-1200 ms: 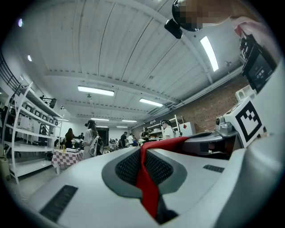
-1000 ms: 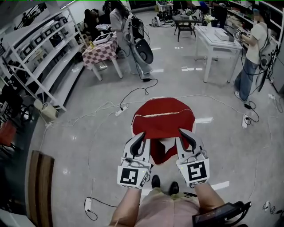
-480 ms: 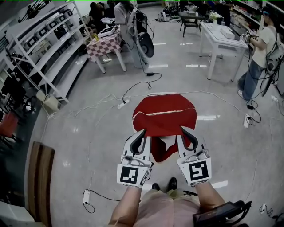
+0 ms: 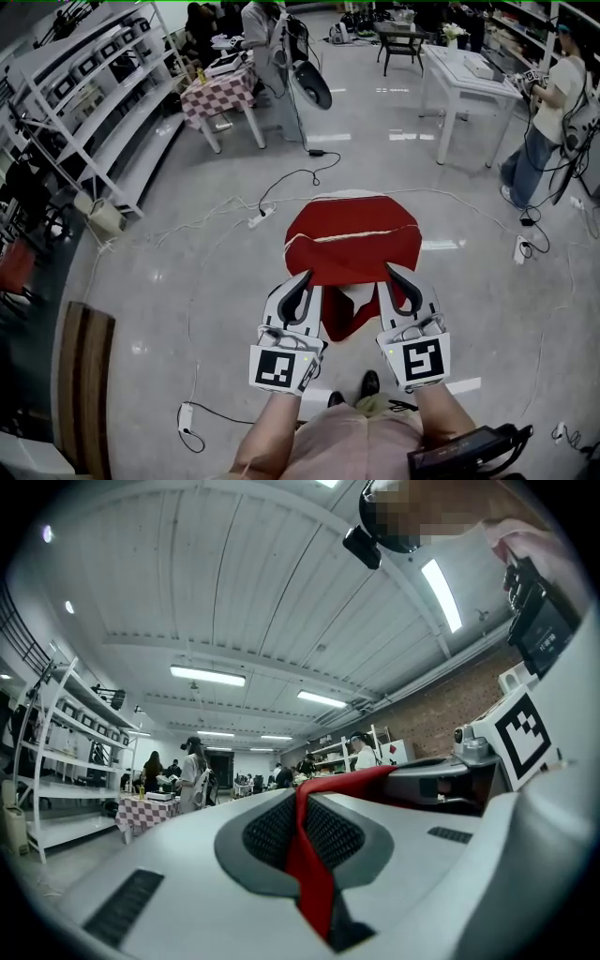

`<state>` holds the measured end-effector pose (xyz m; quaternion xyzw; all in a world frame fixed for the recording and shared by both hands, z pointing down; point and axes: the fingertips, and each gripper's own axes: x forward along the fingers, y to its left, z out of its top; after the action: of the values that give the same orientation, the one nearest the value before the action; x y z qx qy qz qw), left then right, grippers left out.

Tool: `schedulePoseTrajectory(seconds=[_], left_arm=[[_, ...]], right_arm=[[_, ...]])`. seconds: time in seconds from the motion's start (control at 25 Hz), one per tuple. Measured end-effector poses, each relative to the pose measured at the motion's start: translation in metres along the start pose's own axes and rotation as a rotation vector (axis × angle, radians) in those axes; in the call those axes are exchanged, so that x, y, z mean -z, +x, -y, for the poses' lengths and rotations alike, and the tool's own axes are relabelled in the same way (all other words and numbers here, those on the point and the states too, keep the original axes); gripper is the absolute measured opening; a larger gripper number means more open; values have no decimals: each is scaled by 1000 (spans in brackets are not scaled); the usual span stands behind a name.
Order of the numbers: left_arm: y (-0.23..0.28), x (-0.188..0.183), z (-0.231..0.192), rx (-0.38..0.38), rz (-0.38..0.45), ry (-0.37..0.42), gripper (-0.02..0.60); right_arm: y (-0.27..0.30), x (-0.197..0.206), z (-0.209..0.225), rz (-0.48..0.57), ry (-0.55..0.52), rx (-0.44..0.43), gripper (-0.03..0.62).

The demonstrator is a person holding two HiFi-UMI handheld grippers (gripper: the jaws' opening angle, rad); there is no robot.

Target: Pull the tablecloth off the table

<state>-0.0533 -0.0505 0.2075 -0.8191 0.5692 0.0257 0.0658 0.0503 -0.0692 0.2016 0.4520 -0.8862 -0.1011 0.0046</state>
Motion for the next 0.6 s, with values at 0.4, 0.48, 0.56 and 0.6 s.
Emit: schedulePoseTrajectory(seconds=[0.4, 0.48, 0.56, 0.6], left_arm=[[-40, -1, -23, 42, 34, -22, 43], [-62, -1, -37, 53, 38, -29, 44], [-81, -4, -53, 63, 41, -34, 43], [-85, -5, -58, 67, 41, -36, 44]], right_arm=[[-7, -8, -48, -5, -37, 46, 23], [-9, -12, -74, -14, -45, 55, 23], [-7, -18, -98, -23, -51, 65, 23], [-5, -20, -105, -24, -52, 69, 23]])
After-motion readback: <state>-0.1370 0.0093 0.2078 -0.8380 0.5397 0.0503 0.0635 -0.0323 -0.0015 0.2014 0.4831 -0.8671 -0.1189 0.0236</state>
